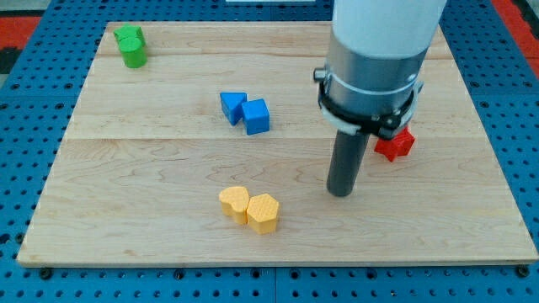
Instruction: Move the red star towards the bottom right
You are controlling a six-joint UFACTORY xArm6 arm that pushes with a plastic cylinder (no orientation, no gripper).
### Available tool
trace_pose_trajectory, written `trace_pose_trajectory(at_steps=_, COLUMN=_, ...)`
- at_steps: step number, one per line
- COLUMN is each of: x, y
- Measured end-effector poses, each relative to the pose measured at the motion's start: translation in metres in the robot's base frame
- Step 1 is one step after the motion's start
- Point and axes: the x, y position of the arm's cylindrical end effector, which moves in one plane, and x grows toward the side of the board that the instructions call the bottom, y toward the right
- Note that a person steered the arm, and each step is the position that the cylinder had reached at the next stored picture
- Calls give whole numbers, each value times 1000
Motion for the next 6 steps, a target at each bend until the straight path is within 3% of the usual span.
trace_pose_trajectory(at_steps=2, x=-75, y=-15)
trace_pose_trajectory(at_steps=3, x=-99, y=41)
trace_pose_trajectory(at_steps=4, x=-99, y=69)
trace_pose_trajectory(at_steps=6, x=-9, y=82)
